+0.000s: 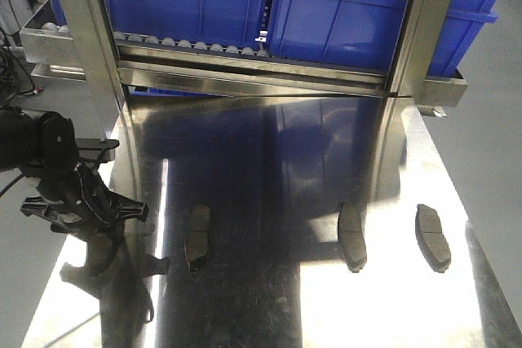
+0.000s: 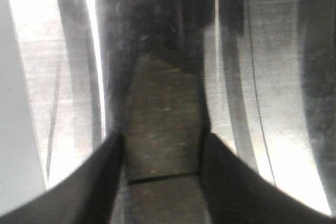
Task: Move and align brake pads A on conveyor
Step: 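Lift the grasped brake pad with the left gripper off the table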
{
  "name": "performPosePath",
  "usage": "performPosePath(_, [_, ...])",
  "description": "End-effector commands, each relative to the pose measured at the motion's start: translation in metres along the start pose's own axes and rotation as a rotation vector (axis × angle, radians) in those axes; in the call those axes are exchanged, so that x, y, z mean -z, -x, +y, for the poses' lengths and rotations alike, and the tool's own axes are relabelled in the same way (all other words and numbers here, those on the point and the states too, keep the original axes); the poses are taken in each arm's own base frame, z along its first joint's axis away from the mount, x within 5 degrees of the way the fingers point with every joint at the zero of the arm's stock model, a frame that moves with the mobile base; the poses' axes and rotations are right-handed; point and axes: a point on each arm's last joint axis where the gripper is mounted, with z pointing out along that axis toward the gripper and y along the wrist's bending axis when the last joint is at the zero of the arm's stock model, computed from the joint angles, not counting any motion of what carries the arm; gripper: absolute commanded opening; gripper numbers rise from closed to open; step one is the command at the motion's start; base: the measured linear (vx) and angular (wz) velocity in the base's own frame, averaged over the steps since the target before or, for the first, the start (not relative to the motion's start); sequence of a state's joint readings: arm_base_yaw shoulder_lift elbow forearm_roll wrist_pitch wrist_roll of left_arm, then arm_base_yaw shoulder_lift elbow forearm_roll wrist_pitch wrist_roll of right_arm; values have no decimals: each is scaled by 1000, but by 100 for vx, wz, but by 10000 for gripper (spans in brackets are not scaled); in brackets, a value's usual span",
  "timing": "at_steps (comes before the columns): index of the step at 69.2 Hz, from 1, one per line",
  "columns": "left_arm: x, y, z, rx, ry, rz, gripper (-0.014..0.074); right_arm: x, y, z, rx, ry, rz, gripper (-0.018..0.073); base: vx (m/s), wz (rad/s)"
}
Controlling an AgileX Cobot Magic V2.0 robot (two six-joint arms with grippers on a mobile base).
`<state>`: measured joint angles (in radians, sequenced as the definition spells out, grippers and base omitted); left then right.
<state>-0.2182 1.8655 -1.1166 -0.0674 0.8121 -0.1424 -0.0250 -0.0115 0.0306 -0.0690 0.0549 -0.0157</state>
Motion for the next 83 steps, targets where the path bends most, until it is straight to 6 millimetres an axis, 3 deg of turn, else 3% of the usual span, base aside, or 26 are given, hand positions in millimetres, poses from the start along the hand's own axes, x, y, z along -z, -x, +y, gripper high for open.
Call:
performPosePath(1, [-5,-3,-4,34,-29,38,160,1,7,0,5,-1,-88,-10,0,0])
performPosePath(10, [-4,-3,-4,17,-23,36,-9,1,7,0,5,-1,-88,-10,0,0])
performPosePath(23, [12,-3,-2,-14,-9,-18,-8,1,7,0,5,-1,-88,-10,0,0])
performPosePath(41, [68,-22,0,-52,-38,-303,-7,1,7,0,5,-1,-88,-10,0,0])
performPosePath(60, [115,-87,12,-71,-68,-592,-7,1,7,0,5,-1,-88,-10,0,0])
performPosePath(83, [150,-180,30,-79,-129,-973,-7,1,7,0,5,-1,-88,-10,0,0])
